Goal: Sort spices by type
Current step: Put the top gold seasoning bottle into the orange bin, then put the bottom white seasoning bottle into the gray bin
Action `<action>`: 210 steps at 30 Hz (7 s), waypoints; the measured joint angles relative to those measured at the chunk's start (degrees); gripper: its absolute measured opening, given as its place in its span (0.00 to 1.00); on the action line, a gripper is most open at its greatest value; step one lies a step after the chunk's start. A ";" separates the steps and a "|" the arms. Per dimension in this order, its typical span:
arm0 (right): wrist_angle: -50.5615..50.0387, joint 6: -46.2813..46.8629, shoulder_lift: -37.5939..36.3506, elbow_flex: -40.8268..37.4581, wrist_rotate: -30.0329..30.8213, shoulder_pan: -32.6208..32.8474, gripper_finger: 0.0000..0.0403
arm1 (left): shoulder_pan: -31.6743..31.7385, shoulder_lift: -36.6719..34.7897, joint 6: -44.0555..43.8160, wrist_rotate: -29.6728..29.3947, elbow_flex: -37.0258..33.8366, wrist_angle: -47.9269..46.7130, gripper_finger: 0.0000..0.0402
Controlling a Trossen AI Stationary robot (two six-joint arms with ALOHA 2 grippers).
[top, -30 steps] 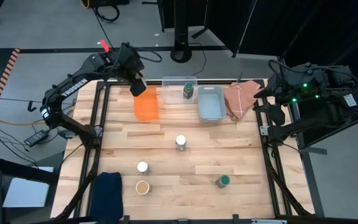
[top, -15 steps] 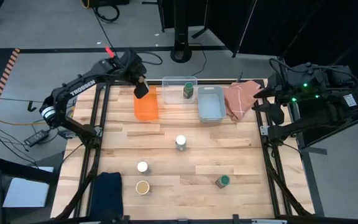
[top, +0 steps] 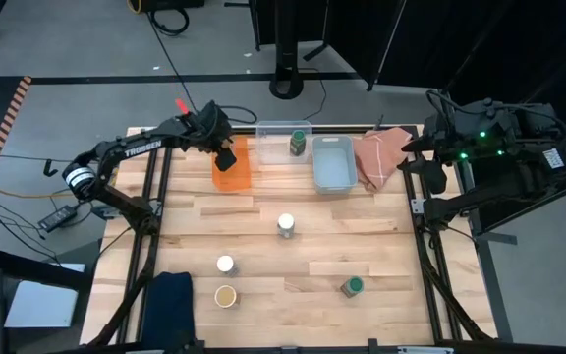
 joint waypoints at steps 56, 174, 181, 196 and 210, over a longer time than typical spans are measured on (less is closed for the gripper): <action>2.73 4.20 2.64 0.00 4.15 -0.02 0.66 | 8.49 8.41 10.96 3.58 5.96 2.74 0.85; 2.75 -0.44 2.78 0.00 3.78 0.00 0.67 | -66.57 -3.78 -13.31 1.72 14.64 -25.85 0.90; 2.75 -0.15 2.78 0.00 3.77 0.00 0.66 | -66.90 -3.74 -13.05 2.15 8.83 -21.06 0.90; 2.78 0.25 2.78 0.00 3.78 0.00 0.67 | -66.94 -3.74 -12.13 5.90 -1.27 -7.98 0.90; 2.76 0.33 2.78 0.00 3.78 -0.01 0.67 | -66.92 -3.74 -11.85 6.32 -10.03 0.83 0.90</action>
